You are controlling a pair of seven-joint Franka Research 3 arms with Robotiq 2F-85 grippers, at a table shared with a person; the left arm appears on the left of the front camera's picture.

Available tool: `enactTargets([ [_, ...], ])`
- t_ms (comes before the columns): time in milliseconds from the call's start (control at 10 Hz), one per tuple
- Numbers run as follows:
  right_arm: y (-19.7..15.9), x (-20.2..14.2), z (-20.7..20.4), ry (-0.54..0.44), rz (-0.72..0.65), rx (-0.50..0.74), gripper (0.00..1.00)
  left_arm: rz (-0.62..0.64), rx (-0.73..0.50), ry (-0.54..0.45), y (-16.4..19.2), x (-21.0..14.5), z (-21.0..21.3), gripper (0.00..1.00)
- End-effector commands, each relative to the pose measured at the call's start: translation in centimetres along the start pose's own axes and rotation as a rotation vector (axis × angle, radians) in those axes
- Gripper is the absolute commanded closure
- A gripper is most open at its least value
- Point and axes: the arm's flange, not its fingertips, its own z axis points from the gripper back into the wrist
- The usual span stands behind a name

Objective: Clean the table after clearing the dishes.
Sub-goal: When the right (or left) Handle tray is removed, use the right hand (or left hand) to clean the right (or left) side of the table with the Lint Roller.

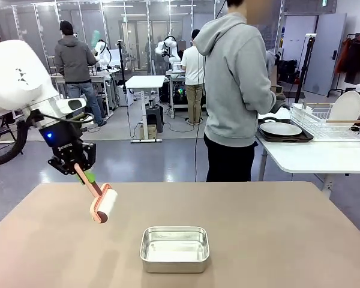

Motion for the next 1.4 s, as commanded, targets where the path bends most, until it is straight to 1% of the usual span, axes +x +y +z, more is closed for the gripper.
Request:
enactTargets([
  [0, 0.3, -0.1, 0.0, 0.0, 0.008, 0.001, 0.0, -0.015, -0.108, 0.024, 2.2, 0.3, -1.1, 0.79],
  [200, 0.3, -0.1, 0.0, 0.0, 0.008, 0.001, 0.0, -0.024, -0.217, 0.016, 4.4, 1.4, -3.1, 0.79],
  [400, 0.3, -0.1, 0.0, 0.0, 0.008, 0.001, 0.0, -0.013, -0.262, 0.003, 7.1, 2.5, -5.4, 0.79],
  [700, 0.3, -0.1, 0.0, 0.0, 0.008, 0.001, 0.0, 0.011, -0.34, -0.049, 10.3, 3.8, -8.5, 0.79],
  [800, 0.3, -0.1, 0.0, 0.0, 0.008, 0.001, 0.0, 0.012, -0.355, -0.068, 11.1, 4.3, -9.1, 0.79],
  [900, 0.3, -0.1, 0.0, 0.0, 0.008, 0.001, 0.0, 0.017, -0.356, -0.06, 11.6, 4.7, -9.7, 0.79],
  [1100, 0.3, -0.1, 0.0, 0.0, 0.008, 0.001, 0.0, -0.012, -0.35, -0.063, 13.3, 5.3, -11.2, 0.79],
  [1200, 0.3, -0.1, 0.0, 0.0, 0.008, 0.001, 0.0, 0.022, -0.375, -0.051, 14.6, 5.4, -12.0, 0.79],
  [1300, 0.3, -0.1, 0.0, 0.0, 0.008, 0.001, 0.0, 0.025, -0.395, -0.047, 15.9, 5.6, -12.6, 0.79],
])
